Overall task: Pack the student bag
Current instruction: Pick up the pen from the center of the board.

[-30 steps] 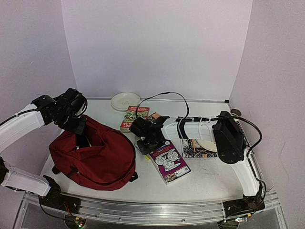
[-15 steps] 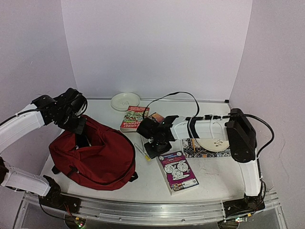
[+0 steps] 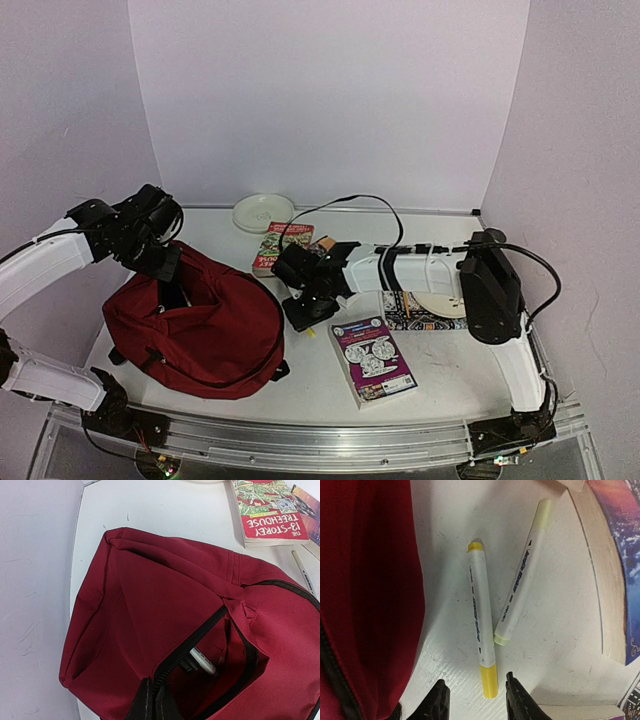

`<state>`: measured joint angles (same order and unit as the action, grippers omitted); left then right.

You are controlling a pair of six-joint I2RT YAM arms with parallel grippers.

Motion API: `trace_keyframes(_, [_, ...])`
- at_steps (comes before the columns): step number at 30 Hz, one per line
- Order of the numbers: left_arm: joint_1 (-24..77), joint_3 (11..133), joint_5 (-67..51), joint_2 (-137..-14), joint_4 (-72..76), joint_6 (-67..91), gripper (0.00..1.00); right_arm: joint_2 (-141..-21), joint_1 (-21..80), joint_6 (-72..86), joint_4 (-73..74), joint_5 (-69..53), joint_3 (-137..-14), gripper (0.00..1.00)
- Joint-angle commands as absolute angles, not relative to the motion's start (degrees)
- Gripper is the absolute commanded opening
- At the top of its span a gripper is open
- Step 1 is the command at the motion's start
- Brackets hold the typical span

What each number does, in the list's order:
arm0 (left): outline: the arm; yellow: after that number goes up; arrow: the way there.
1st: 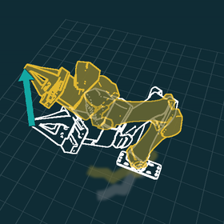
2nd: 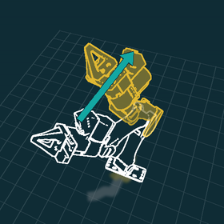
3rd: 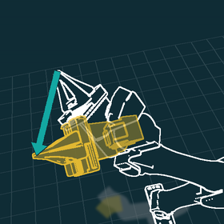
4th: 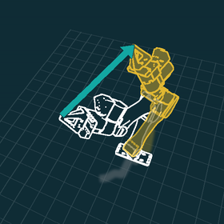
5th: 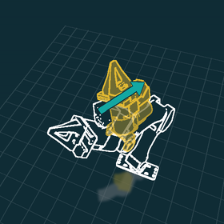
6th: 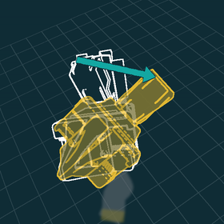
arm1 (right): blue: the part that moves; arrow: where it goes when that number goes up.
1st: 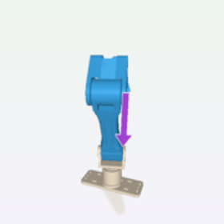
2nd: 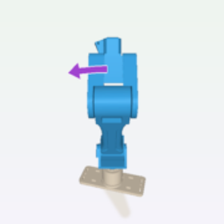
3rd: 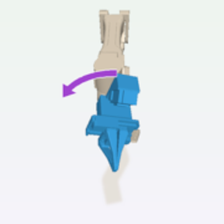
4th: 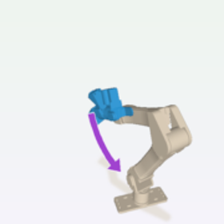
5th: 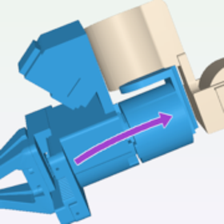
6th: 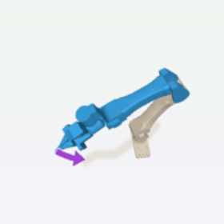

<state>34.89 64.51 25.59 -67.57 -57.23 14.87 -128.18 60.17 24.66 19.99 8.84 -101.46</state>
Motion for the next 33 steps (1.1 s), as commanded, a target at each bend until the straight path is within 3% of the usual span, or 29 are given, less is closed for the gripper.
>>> trace_keyframes(1, [34.72, 67.98, 26.72, -66.19, -55.34, 15.13, 0.0, -131.1, 60.55, 24.62, 22.51, 8.18, -103.96, 0.37])
trace_keyframes(17, [34.72, 68.17, 25.67, -66.81, -55.06, 14.89, 0.0, -136.13, 60.55, 27.31, 22.53, 12.0, -105.36, 0.26])
trace_keyframes(30, [34.72, 67.88, 22.38, -67.14, -54.24, 14.67, 0.0, -132.04, 59.5, 34.46, 23.3, 13.85, -98.39, 0.01])
trace_keyframes(33, [34.72, 67.78, 20.8, -67.05, -53.66, 14.5, 0.0, -130.04, 59.24, 35.28, 23.4, 14.28, -96.29, 0.0])
